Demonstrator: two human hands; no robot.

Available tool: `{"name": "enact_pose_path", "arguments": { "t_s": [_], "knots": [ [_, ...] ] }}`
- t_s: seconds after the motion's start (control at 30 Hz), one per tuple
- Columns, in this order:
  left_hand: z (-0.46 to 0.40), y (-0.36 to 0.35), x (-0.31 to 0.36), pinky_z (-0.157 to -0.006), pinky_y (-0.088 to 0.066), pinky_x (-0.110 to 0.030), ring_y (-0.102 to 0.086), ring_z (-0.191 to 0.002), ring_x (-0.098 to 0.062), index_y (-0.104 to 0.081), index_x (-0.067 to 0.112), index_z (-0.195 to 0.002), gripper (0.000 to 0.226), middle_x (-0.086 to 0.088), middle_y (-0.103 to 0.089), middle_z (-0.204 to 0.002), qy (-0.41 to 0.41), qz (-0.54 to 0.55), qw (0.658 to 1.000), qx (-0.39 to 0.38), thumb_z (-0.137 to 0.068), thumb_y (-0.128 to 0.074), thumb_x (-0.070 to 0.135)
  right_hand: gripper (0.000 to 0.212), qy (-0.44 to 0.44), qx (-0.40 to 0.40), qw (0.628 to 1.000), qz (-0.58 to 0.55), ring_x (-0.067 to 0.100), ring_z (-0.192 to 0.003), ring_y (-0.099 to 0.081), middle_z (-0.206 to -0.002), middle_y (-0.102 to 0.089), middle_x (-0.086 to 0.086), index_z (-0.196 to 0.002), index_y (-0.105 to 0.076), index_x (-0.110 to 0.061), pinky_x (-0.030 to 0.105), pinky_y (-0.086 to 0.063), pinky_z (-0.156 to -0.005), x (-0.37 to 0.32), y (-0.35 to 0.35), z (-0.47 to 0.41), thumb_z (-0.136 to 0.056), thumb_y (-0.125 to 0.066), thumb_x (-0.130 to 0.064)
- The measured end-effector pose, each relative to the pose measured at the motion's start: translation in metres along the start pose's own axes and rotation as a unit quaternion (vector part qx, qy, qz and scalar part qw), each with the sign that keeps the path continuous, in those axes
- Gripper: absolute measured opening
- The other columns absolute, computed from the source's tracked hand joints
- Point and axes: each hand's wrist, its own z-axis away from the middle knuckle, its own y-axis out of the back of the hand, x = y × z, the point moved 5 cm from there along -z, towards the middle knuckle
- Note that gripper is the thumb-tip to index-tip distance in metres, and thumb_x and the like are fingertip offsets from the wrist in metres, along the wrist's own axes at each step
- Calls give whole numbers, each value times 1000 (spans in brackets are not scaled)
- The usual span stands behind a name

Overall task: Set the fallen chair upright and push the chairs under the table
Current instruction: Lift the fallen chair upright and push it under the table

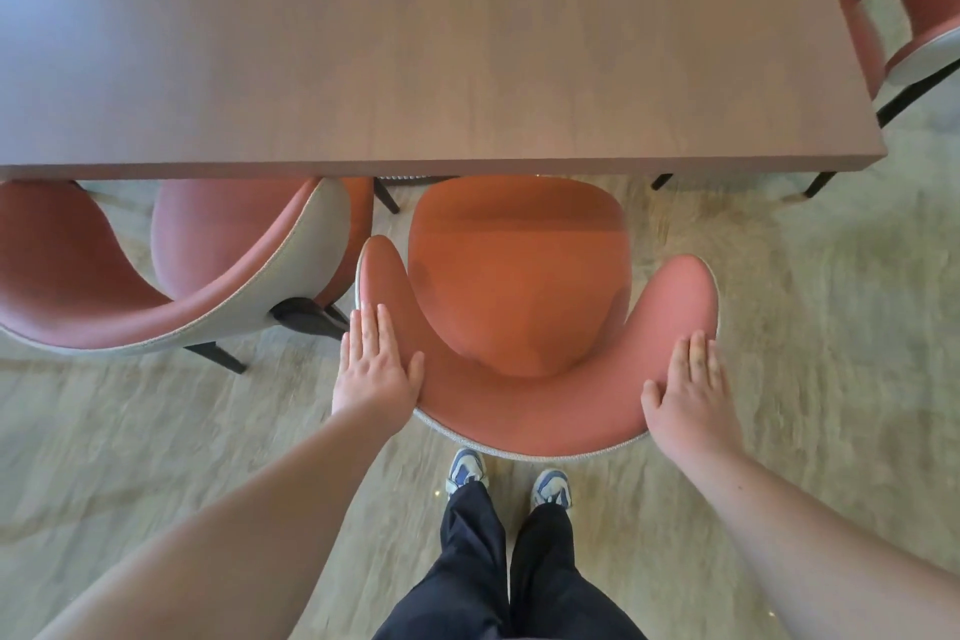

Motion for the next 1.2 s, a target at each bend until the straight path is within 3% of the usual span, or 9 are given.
{"name": "enact_pose_path", "arguments": {
  "t_s": [0.4,0.53,0.6,0.67,0.73,0.8,0.87,1.03,1.2],
  "knots": [
    [-8,7,-5,-128,3,-41,19,-159,-27,10,8,-164,81,-12,19,-174,-19,33,997,-65,-108,-31,48,85,-27,-107,994,-17,25,-159,18,-173,16,11,-163,9,-5,36,4,-127,-2,9,-7,-106,-36,-49],
    [1,21,-17,-128,-13,-42,10,-161,-23,10,17,-166,84,-3,15,-175,-42,92,991,-93,-106,-45,37,73,-35,-69,987,-137,23,-161,-2,-175,-6,9,-165,-10,-8,37,-7,-128,-13,34,8,-106,-44,-35],
    [7,30,-21,-114,-41,-40,-23,-157,-26,-1,25,-167,81,-2,-4,-176,-20,174,980,-97,-103,-51,29,68,-64,-18,970,-233,25,-158,-21,-172,-22,8,-163,-23,-10,41,-21,-126,-19,46,22,-103,-52,-25],
    [8,37,-25,-73,-56,-30,-65,-110,-22,-29,27,-157,64,-4,-51,-151,49,267,959,-77,-98,-55,25,66,-114,4,943,-313,26,-151,-36,-170,-29,4,-161,-29,-16,42,-34,-118,-19,50,38,-100,-54,-20],
    [8,41,-31,-51,-49,-26,-60,-69,-15,-35,18,-156,62,-4,-65,-119,157,350,921,-72,-97,-55,26,68,-161,1,917,-365,29,-136,-53,-166,-36,1,-161,-30,-21,40,-46,-101,-15,48,51,-98,-55,-18],
    [6,33,-38,-59,-48,-28,-52,-68,-13,-27,16,-162,69,-3,-60,-115,228,433,868,-83,-99,-56,24,70,-215,-6,888,-407,29,-102,-67,-151,-52,4,-160,-31,-25,40,-52,-81,-6,42,59,-94,-55,-17],
    [5,28,-37,-66,-48,-32,-50,-72,-14,-42,16,-152,55,-2,-55,-108,245,482,836,-94,-99,-58,19,73,-257,-10,858,-444,26,-83,-65,-135,-58,2,-161,-29,-27,38,-51,-71,3,39,61,-94,-56,-15],
    [-7,19,-30,-106,-49,-53,-52,-131,-32,-36,11,-157,63,-7,-48,-151,276,524,796,-123,-101,-62,17,80,-328,-45,790,-516,40,-138,-49,-166,-32,6,-165,-14,-28,50,-47,-102,19,34,36,-99,-58,-17],
    [-20,15,-20,-103,-52,-55,-61,-122,-34,-58,6,-130,32,-14,-65,-131,315,524,782,-118,-100,-61,16,81,-315,-92,779,-534,32,-116,-55,-163,-38,9,-164,-16,-26,54,-48,-106,24,37,-6,-97,-62,-23]
  ]
}}
